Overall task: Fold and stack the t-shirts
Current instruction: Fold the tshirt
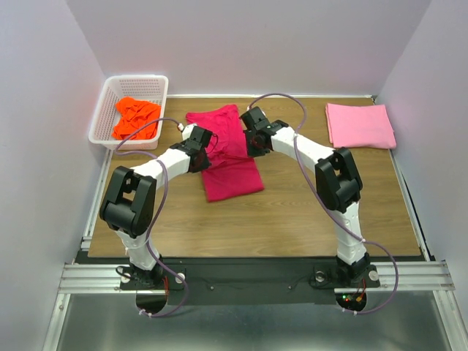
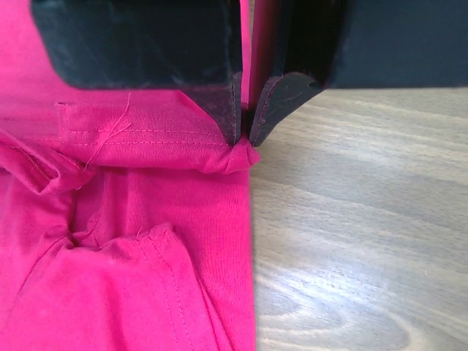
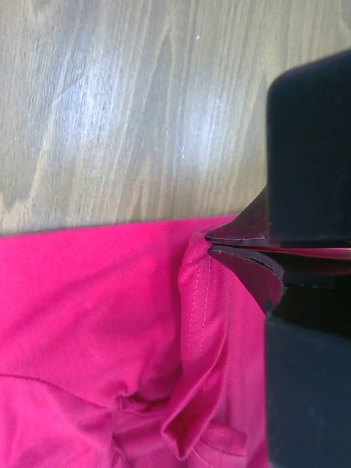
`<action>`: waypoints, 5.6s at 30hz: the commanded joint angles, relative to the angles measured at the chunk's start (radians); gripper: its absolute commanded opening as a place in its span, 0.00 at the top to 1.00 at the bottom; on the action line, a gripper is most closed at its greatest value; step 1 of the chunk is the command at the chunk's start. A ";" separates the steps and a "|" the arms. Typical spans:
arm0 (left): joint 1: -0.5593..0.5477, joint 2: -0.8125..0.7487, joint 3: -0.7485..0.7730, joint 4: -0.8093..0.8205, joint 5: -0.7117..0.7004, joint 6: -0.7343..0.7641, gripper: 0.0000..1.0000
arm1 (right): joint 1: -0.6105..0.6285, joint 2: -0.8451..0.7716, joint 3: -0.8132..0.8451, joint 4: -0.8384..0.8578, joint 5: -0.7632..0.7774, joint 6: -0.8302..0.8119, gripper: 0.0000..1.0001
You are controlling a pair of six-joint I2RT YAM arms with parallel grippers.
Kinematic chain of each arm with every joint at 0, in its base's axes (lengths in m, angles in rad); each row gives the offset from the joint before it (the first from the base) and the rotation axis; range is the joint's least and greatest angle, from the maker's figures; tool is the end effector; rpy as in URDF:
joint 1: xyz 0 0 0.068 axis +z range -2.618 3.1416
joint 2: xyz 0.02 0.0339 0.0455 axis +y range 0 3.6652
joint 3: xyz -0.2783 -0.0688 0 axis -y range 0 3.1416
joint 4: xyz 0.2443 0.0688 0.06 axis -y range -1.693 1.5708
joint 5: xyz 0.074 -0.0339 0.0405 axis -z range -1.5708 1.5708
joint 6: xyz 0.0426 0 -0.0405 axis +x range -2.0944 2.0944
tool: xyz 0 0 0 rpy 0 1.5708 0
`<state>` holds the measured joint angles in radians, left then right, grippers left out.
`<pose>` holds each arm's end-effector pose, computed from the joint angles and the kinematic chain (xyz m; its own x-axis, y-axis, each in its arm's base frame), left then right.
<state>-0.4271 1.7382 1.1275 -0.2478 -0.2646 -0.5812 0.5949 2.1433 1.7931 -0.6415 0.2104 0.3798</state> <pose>0.3470 -0.1457 0.2098 -0.7099 -0.2592 -0.6549 -0.1741 0.9656 -0.1934 0.4059 0.2639 0.2232 -0.8119 -0.1116 -0.5731 -0.1641 0.9856 0.0405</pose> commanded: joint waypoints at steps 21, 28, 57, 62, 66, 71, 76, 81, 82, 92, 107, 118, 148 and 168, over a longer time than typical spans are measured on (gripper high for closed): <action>0.017 -0.235 -0.047 0.015 -0.001 0.049 0.22 | -0.004 -0.149 -0.043 0.074 -0.111 -0.058 0.57; 0.017 -0.403 -0.168 0.008 0.039 0.035 0.22 | 0.023 -0.149 -0.143 0.135 -0.195 -0.018 0.66; 0.016 -0.459 -0.290 -0.010 0.140 0.110 0.21 | -0.020 0.121 0.216 0.146 -0.085 -0.002 0.72; 0.016 -0.445 -0.294 -0.002 0.139 0.112 0.21 | -0.020 0.047 0.148 0.148 -0.162 -0.015 0.70; 0.016 -0.431 -0.294 0.008 0.137 0.112 0.21 | -0.010 -0.025 0.011 0.148 -0.255 -0.004 0.68; 0.016 -0.405 -0.281 0.013 0.137 0.112 0.21 | 0.009 -0.069 -0.104 0.151 -0.273 0.014 0.67; 0.016 -0.393 -0.262 0.010 0.145 0.118 0.20 | 0.009 -0.031 -0.077 0.151 -0.276 0.024 0.67; 0.016 -0.385 -0.253 0.005 0.140 0.121 0.20 | 0.011 0.035 0.012 0.151 -0.250 0.024 0.68; 0.016 -0.384 -0.252 0.005 0.142 0.123 0.20 | 0.011 0.059 0.046 0.151 -0.243 0.022 0.68; 0.013 -0.365 -0.247 0.010 0.153 0.118 0.20 | -0.018 0.191 0.287 0.151 -0.166 0.011 0.68; 0.008 -0.041 0.033 0.022 0.137 0.179 0.73 | -0.032 -0.173 -0.079 0.151 -0.151 -0.002 0.67; 0.011 0.155 0.198 0.010 0.099 0.216 0.76 | -0.032 -0.378 -0.329 0.154 -0.143 0.033 0.67; -0.038 0.055 0.077 0.030 0.038 0.124 0.36 | -0.032 -0.487 -0.540 0.175 -0.166 0.073 0.67; -0.049 0.156 0.204 0.048 -0.036 0.112 0.41 | -0.032 -0.505 -0.575 0.178 -0.158 0.083 0.67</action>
<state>-0.4778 1.9144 1.2766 -0.2207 -0.2401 -0.4561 0.5591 1.6829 1.2133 -0.4965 0.0452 0.4500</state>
